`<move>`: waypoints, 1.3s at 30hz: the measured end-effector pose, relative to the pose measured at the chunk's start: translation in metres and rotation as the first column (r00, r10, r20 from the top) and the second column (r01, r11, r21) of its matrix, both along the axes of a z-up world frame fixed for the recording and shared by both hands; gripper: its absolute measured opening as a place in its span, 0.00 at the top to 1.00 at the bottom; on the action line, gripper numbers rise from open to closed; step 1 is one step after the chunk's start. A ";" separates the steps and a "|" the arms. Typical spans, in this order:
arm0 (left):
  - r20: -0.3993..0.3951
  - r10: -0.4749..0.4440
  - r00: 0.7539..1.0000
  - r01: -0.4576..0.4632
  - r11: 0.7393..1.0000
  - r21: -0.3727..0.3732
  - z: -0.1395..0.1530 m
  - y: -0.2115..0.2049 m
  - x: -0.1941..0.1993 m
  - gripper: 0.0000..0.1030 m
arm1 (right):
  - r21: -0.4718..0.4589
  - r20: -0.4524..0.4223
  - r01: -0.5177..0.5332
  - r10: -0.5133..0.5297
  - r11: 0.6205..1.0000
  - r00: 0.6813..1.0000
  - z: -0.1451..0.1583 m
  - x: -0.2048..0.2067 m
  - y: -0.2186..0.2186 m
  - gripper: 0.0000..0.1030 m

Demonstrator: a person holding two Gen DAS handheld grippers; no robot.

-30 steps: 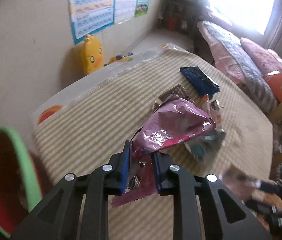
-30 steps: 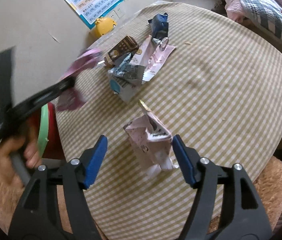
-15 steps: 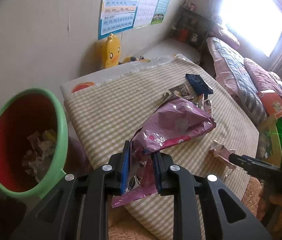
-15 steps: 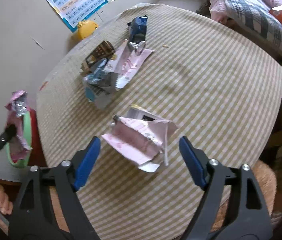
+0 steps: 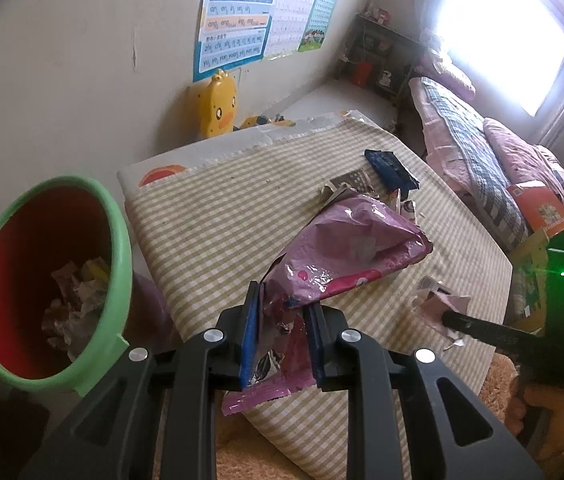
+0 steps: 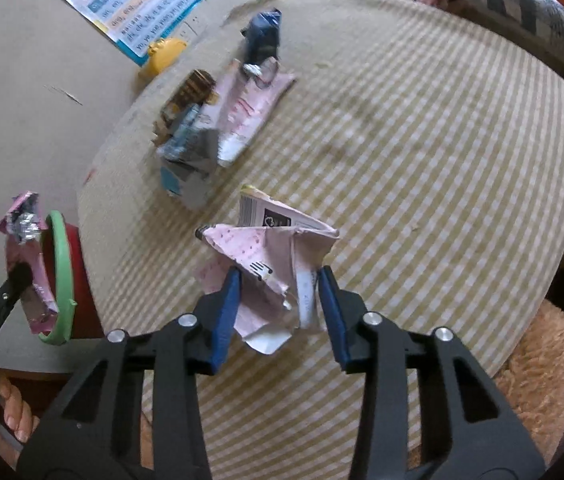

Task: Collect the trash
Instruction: 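Carry the pink bag and pink paper box over the bucket with both grippers, then open both grippers to drop the pink bag and paper box into the bucket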

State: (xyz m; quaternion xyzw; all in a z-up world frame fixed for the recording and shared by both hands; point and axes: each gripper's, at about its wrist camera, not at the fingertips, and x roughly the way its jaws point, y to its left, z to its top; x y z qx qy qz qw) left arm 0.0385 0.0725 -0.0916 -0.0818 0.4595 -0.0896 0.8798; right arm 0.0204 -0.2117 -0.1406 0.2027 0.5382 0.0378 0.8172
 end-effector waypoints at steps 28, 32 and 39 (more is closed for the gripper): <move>0.026 0.390 0.920 -0.391 0.916 0.092 0.003 0.158 0.000 0.81 | 0.052 0.207 -0.322 0.305 0.945 0.930 0.086 0.032 0.145 0.62; 0.015 0.421 0.907 -0.421 0.901 0.103 -0.005 0.173 -0.005 0.81 | 0.056 0.207 -0.371 0.353 0.927 0.912 0.085 0.038 0.174 0.63; -0.008 0.461 0.887 -0.457 0.881 0.123 -0.017 0.193 -0.012 0.81 | 0.065 0.216 -0.469 0.446 0.881 0.868 0.086 0.054 0.238 0.62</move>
